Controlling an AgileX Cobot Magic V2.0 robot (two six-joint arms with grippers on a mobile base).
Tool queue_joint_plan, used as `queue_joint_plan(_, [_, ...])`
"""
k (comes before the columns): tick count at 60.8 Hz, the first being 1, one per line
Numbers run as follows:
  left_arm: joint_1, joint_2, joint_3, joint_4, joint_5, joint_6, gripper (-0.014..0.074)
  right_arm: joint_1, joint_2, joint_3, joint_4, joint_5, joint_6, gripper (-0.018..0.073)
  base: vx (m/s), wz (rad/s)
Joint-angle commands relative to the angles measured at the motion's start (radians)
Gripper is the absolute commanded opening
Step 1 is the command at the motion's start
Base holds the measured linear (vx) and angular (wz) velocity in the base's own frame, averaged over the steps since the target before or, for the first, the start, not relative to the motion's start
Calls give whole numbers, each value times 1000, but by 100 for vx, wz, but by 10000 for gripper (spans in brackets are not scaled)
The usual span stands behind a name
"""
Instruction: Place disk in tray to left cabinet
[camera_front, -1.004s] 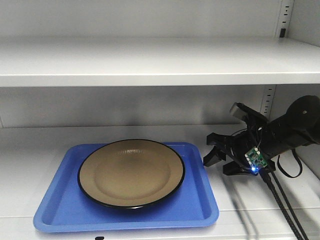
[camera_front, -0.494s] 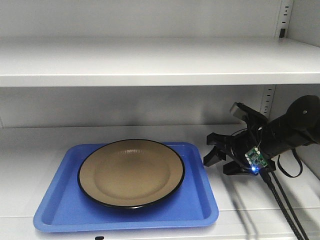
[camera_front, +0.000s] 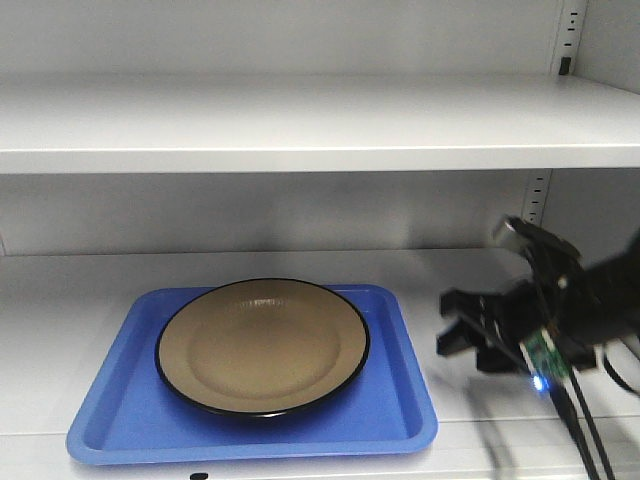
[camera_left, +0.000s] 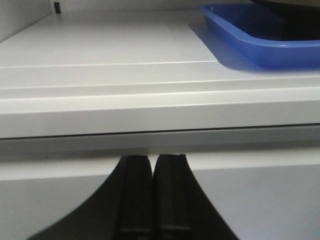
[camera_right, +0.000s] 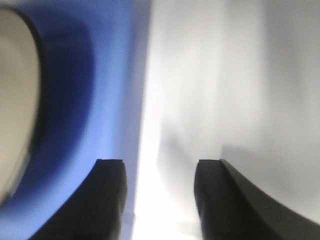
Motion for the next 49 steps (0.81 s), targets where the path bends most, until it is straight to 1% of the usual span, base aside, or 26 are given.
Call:
queue_joint_plan(1, [-5,-6,20,-7,-78,-3,-6,-7,-161,105,9,-108,-9,342,0,0])
queue_joint_plan(4, [-5,-6,20,-7,-78,-3,-6,-7,-236,182,-17,-137,-9,318,0,0])
queue_joint_plan(11, [-5,-6,20,-7,-78,-3,-6,-7,-428,365,-118,-198,-9,245,0,0])
queue_joint_plan(17, [-5,-6,20,-7,-78,-3,-6,-7,-600,529,-230,-254,-9,181,0,0])
queue_joint_plan(22, [-5,-6,20,-7,-78,-3,-6,-7,-734,644,-317,-275,-9,138,0,0])
queue_joint_plan(26, [-5,-6,20,-7,-78,-3,-6,-7,-830,742,-367,-310,-9,106,0,0])
queue_joint_plan(36, [-5,-6,20,-7,-78,-3,-6,-7,-1054,937,-413,-416,-9,29,0,0])
queue_joint_plan(41, [-5,-6,20,-7,-78,-3,-6,-7,-1140,1004,-439,-453,-9,-9,0,0])
queue_joint_plan(49, [-5,-6,20,-7,-78,-3,-6,-7,-1272,1108,-504,-512,-2,-11,0,0])
